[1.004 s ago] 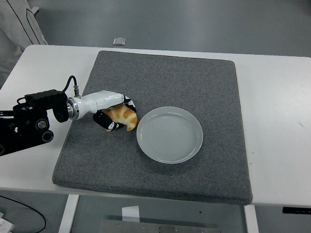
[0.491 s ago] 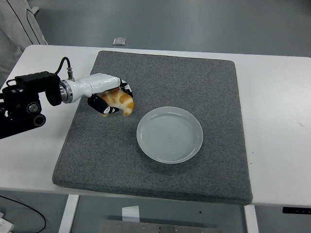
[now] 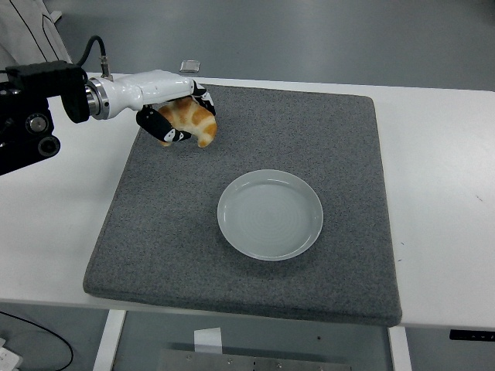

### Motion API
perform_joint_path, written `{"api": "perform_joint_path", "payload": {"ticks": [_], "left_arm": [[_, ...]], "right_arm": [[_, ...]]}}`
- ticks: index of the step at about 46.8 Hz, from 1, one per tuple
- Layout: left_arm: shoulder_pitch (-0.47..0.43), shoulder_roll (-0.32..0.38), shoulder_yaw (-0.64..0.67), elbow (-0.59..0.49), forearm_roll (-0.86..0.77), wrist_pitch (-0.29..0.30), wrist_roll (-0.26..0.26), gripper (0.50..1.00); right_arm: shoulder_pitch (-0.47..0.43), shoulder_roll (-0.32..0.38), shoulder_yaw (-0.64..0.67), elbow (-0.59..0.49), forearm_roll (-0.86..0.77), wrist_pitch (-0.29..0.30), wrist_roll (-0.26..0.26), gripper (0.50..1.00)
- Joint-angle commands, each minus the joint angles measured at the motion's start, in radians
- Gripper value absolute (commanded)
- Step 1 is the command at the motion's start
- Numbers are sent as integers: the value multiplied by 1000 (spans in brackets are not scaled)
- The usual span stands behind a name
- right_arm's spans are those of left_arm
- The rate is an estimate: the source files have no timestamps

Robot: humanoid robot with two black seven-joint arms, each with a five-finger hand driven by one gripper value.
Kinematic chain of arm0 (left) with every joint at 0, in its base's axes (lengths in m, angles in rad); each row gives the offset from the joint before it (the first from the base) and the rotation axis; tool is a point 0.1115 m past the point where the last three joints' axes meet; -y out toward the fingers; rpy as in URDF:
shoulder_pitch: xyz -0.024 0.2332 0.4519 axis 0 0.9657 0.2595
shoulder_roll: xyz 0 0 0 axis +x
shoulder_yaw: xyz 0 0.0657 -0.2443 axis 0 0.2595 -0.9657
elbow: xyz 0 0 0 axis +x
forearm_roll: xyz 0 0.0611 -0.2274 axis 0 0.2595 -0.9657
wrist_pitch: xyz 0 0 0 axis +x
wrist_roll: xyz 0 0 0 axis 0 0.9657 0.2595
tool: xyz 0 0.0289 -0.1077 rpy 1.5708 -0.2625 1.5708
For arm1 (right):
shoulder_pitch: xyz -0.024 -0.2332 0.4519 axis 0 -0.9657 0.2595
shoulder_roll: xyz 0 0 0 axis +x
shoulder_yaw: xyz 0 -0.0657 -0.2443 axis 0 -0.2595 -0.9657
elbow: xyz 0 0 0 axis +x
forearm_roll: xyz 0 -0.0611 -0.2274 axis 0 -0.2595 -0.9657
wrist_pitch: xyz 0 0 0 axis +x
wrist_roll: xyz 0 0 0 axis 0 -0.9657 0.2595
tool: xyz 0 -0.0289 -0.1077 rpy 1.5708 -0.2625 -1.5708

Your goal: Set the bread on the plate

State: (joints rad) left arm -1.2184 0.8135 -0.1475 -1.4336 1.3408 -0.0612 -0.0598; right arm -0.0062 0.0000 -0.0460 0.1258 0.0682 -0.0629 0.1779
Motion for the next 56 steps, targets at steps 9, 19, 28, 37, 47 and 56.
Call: {"api": "perform_joint_path", "payload": {"ticks": [9, 19, 28, 37, 47, 56], "left_arm": [[-105, 10, -17, -2, -90, -75, -3, 500], [-204, 7, -17, -1, -144, -127, -5, 500], [-247, -14, -14, 1, -153, -141, -3, 500], [-263, -82, -14, 4, -155, -141, -3, 500], [-291, -148, -14, 9, -195, -141, -3, 500], [-300, -185, -10, 16, -201, -141, -3, 500]], "right_arm": [[0, 0, 0, 0, 1, 0, 0, 932], [0, 0, 0, 0, 1, 0, 0, 932], [0, 0, 0, 0, 1, 0, 0, 932], [0, 0, 0, 0, 1, 0, 0, 932], [0, 0, 0, 0, 1, 0, 0, 932], [0, 0, 0, 0, -1, 0, 0, 932]]}}
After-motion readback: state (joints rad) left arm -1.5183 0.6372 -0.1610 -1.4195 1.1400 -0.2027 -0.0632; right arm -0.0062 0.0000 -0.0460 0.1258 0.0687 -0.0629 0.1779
